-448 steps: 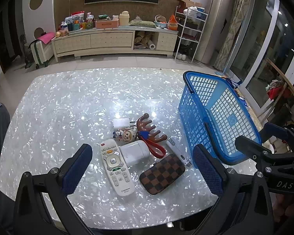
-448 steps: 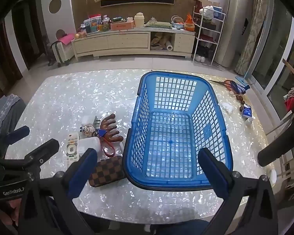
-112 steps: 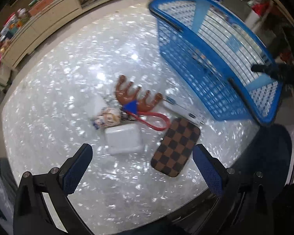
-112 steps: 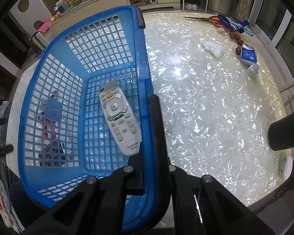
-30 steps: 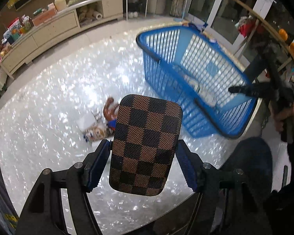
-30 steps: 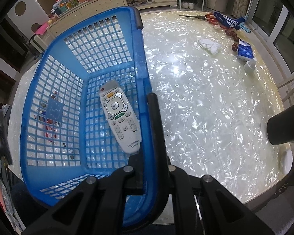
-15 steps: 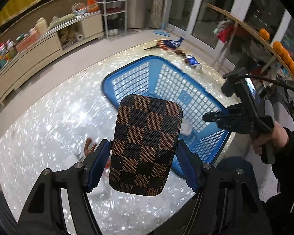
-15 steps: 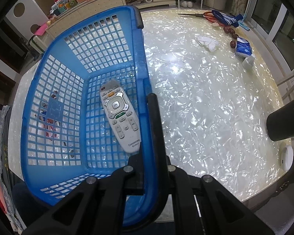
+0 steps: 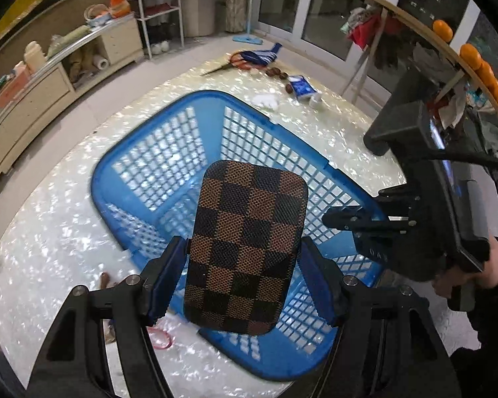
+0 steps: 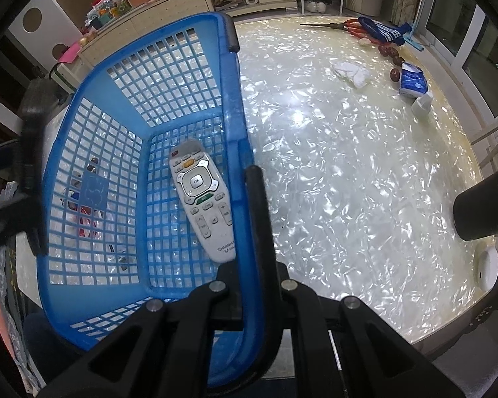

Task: Organize rigid objects
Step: 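Lower the checkered case into the basket beside the remote, open left tool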

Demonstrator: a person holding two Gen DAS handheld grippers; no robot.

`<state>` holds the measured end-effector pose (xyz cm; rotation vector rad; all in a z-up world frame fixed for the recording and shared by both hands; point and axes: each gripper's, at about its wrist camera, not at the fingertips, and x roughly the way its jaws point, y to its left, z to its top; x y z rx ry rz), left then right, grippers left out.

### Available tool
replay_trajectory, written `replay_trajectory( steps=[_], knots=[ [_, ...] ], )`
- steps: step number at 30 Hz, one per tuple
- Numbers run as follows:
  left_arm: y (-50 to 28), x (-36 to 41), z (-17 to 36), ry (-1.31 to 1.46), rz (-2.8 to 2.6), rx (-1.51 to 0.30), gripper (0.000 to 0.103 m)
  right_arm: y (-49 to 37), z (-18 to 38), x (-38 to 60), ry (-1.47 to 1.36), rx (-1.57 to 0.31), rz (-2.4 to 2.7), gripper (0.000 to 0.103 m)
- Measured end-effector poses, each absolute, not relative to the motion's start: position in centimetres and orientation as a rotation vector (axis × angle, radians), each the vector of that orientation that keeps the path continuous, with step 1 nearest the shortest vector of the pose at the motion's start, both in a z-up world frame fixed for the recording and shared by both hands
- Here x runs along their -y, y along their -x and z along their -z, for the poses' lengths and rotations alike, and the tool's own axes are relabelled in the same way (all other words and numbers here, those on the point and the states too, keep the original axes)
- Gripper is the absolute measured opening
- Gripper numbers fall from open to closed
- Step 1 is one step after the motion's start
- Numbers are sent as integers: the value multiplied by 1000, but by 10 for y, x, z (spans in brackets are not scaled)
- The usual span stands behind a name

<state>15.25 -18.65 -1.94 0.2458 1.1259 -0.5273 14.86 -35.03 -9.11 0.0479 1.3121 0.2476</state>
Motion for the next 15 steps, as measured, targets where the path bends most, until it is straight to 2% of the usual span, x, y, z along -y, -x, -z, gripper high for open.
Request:
replay_trajectory(
  steps=[15],
  knots=[
    [-171,218,85,-464,514,-1275,72,-151,97,351,-52,-1320,-255,4]
  ],
)
